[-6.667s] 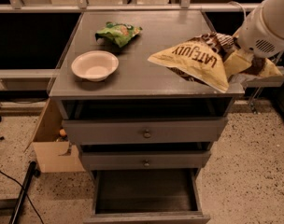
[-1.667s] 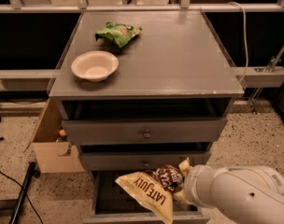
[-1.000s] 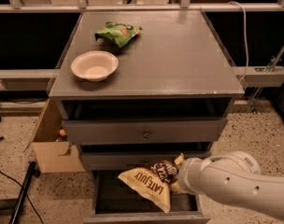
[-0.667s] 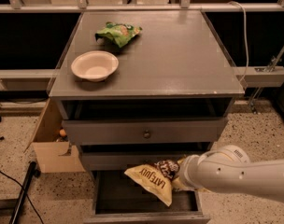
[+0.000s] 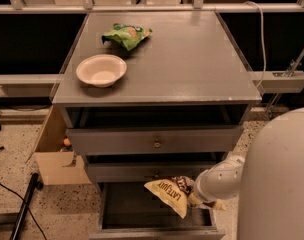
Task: Place brown chip bag into bottom drawer
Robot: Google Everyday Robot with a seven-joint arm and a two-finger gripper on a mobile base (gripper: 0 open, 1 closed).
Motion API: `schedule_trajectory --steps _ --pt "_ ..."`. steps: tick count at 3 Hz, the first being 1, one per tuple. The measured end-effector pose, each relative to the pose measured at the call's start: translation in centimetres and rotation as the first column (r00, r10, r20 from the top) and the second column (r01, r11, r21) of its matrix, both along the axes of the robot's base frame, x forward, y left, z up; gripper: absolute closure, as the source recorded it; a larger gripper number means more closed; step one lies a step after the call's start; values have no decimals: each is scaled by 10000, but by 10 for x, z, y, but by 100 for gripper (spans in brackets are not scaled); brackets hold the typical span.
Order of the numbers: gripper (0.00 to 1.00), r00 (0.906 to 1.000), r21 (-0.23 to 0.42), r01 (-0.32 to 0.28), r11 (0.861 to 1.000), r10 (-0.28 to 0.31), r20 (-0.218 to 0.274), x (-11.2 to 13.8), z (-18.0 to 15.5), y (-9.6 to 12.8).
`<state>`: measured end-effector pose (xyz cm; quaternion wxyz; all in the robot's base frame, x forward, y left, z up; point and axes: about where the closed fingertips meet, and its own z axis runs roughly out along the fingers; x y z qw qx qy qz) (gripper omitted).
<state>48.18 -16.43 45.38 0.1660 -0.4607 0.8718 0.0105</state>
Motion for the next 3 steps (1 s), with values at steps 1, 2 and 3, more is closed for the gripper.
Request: schedule_trajectory --steps 1,2,3 --pt "100 10000 1 0 10000 0 -1 0 0 0" --pt "100 9998 249 130 9996 -127 -153 -5 -23 -5" --pt "100 9993 824 112 9965 -82 -365 -11 -59 -2"
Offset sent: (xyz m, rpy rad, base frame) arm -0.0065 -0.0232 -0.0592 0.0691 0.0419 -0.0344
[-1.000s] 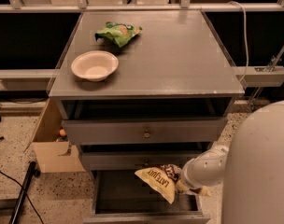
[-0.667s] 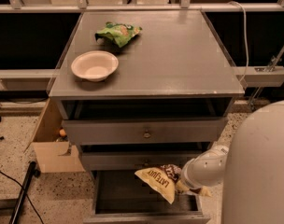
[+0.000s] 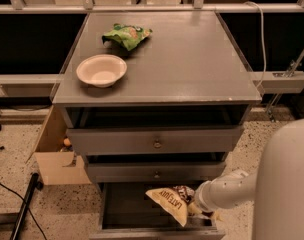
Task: Place brown chip bag into bottom drawer
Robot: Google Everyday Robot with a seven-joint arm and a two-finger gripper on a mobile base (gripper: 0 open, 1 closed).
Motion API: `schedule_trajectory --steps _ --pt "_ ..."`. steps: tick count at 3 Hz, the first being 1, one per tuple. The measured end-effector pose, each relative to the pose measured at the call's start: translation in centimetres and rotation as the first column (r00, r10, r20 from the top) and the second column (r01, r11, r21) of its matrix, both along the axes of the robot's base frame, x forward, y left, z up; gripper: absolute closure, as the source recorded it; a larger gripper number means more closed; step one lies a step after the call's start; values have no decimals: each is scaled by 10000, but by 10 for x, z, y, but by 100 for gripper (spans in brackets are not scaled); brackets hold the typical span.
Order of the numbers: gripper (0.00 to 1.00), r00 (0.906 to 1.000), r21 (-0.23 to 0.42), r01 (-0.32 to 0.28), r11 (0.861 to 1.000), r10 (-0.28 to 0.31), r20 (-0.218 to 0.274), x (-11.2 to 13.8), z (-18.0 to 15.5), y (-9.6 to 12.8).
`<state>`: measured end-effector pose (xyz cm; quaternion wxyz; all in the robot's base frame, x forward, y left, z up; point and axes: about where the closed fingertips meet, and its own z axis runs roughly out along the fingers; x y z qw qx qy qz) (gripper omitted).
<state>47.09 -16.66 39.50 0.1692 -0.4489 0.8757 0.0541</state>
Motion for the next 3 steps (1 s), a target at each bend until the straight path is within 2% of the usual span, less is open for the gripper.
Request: schedule_trajectory --steps 1,2,3 --pt "100 9997 725 -246 9971 244 44 -7 -29 6" --pt "100 9970 1664 -515 9847 411 655 -16 -51 5" --pt "100 9969 1666 -531 9846 427 654 -16 -51 6"
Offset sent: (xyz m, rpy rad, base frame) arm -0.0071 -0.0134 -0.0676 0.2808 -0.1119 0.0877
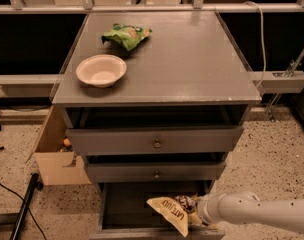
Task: Place brown chip bag into bottom drawer
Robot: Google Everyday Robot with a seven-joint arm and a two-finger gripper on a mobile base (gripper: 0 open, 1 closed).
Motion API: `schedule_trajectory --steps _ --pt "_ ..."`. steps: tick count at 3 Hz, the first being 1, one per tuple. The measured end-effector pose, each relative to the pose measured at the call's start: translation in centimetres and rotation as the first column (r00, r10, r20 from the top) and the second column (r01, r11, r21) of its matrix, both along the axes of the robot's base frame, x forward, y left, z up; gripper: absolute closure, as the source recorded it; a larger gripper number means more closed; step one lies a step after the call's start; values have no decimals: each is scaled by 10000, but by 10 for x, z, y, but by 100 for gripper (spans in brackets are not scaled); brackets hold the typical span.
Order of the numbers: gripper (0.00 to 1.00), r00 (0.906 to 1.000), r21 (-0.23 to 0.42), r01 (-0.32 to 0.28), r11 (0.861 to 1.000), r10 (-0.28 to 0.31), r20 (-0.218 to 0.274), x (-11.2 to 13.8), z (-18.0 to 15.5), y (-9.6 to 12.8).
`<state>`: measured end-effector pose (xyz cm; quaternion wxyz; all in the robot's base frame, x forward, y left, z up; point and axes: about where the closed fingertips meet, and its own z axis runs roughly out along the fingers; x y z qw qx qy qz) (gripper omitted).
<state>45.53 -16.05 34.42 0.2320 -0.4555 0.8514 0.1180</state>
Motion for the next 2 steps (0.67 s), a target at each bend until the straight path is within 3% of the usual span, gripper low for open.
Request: schedule_trajectory --steps 1,2 --pt "100 9975 148 -425 9990 416 567 3 -9 5" --pt "100 9848 228 -1128 9934 1087 1352 17 -20 20"
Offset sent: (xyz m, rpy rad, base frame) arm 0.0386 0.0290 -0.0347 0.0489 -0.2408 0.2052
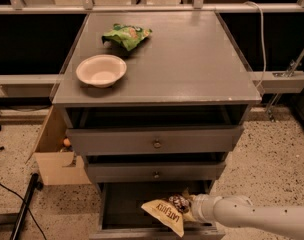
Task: Place brown chip bag into bottom drawer
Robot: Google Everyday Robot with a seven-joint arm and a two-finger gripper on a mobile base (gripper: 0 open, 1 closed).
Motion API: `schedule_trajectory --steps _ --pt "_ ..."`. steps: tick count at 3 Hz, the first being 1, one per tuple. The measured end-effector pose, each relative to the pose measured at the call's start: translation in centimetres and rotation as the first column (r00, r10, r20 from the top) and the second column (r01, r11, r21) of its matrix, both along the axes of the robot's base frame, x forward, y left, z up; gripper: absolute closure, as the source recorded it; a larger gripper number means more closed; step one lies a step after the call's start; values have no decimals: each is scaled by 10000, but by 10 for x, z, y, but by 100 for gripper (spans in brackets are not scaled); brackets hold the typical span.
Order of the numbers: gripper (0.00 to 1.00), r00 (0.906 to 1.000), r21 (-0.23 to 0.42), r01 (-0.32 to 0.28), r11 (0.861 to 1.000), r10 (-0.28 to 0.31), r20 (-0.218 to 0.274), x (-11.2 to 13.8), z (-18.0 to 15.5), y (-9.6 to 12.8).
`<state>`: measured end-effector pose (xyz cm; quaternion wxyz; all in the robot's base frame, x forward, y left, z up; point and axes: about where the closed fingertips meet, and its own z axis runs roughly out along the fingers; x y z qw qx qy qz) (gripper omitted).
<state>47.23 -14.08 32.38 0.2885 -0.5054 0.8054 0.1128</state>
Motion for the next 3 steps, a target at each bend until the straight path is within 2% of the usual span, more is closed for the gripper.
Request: schedule_trajectory --steps 1,2,3 --pt "100 9973 27 -538 9986 536 509 20 -11 17" --pt "100 9952 -86 -695 9975 699 687 45 -23 25" --pt "100 9968 -247 -443 9987 458 651 73 -43 25"
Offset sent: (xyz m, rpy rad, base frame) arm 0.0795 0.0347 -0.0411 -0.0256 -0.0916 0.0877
